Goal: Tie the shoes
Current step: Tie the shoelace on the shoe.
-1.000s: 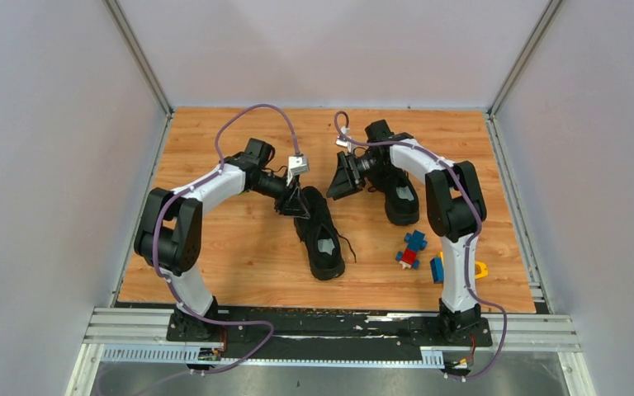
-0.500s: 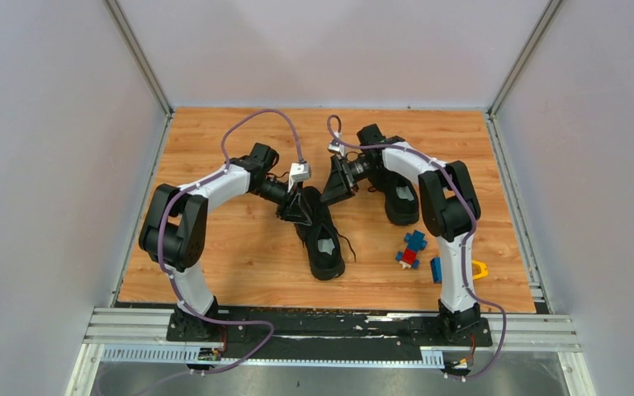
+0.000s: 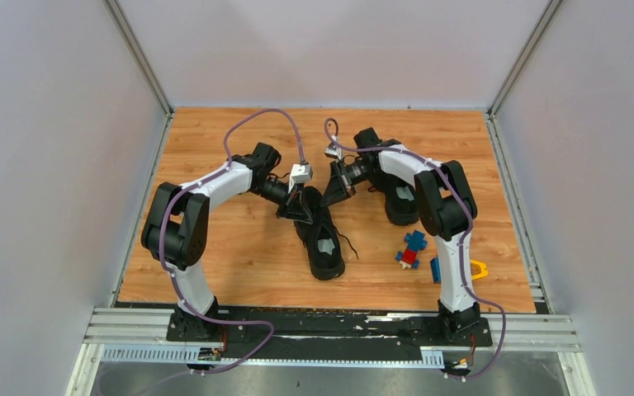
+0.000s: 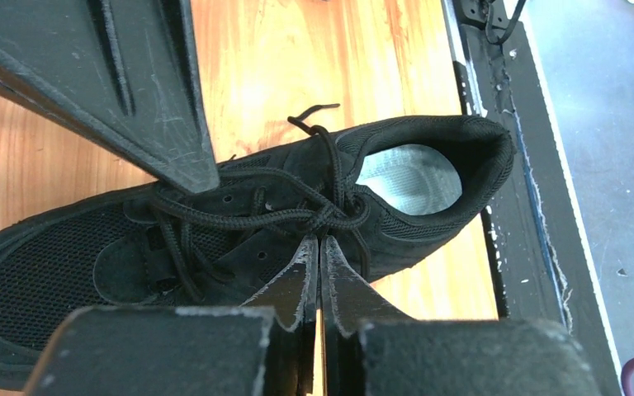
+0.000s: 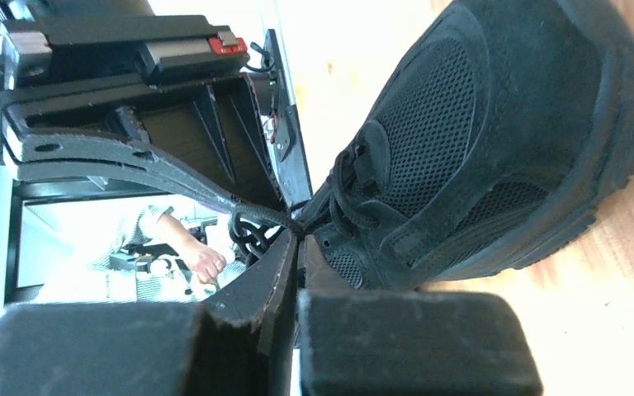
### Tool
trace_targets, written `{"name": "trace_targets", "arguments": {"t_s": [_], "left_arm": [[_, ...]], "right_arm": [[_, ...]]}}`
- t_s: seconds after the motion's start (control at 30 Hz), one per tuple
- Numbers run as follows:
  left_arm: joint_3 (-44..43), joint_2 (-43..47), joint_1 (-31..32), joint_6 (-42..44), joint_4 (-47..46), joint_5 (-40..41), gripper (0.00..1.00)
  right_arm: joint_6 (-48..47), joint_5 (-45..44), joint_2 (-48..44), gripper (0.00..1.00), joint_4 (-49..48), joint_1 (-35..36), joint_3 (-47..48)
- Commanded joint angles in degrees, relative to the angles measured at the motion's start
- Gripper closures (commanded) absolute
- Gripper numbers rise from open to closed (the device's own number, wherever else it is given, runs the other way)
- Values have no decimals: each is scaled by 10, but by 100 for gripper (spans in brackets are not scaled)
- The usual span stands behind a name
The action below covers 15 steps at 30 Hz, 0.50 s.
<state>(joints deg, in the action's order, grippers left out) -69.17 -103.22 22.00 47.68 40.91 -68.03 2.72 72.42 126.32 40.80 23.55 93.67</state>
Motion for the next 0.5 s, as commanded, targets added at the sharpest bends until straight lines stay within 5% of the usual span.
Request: {"name": "trace_targets", "arguments": {"t_s": [0.0,0.47], "left_arm": [[-20,2,1,-4,4,11,100],[-7,38,-4,-90,15,130,100]], "right_arm": [[-15,33,-40,100,-12,-7,-28],[-39,9,-127,100,-20,-47,-113]]}}
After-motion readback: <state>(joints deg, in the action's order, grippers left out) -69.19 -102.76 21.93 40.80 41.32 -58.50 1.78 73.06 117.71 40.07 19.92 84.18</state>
